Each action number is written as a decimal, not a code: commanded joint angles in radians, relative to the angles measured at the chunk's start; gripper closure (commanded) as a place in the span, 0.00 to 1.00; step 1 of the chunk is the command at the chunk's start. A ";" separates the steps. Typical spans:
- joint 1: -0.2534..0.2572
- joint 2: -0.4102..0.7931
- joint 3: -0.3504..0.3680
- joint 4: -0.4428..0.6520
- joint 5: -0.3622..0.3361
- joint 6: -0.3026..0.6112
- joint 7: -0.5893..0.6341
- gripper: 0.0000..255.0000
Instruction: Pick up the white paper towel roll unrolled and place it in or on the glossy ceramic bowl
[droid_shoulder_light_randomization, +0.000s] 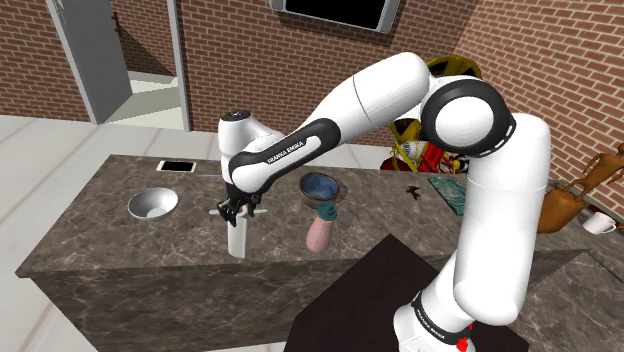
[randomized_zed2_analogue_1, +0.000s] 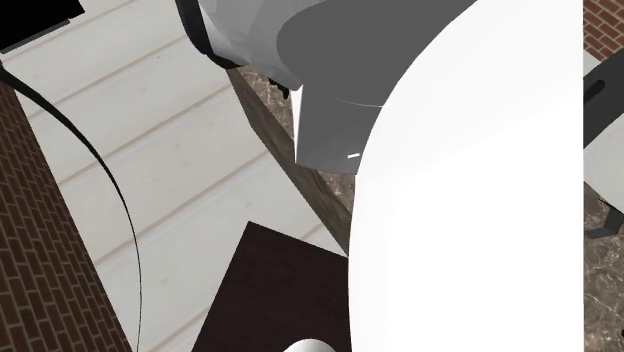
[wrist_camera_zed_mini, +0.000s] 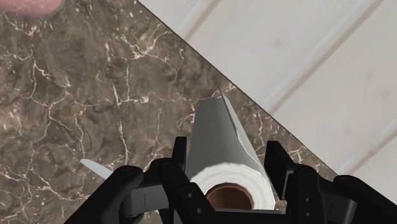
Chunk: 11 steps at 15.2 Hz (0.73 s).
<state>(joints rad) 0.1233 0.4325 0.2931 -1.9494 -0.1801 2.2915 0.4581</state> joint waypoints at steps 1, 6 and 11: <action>-0.002 -0.009 0.002 0.001 0.004 -0.010 -0.002 1.00; -0.008 -0.052 0.011 0.013 0.022 -0.063 -0.015 1.00; -0.014 -0.091 0.019 0.030 0.039 -0.117 -0.026 1.00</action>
<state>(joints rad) 0.1104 0.3469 0.3112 -1.9231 -0.1434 2.1835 0.4341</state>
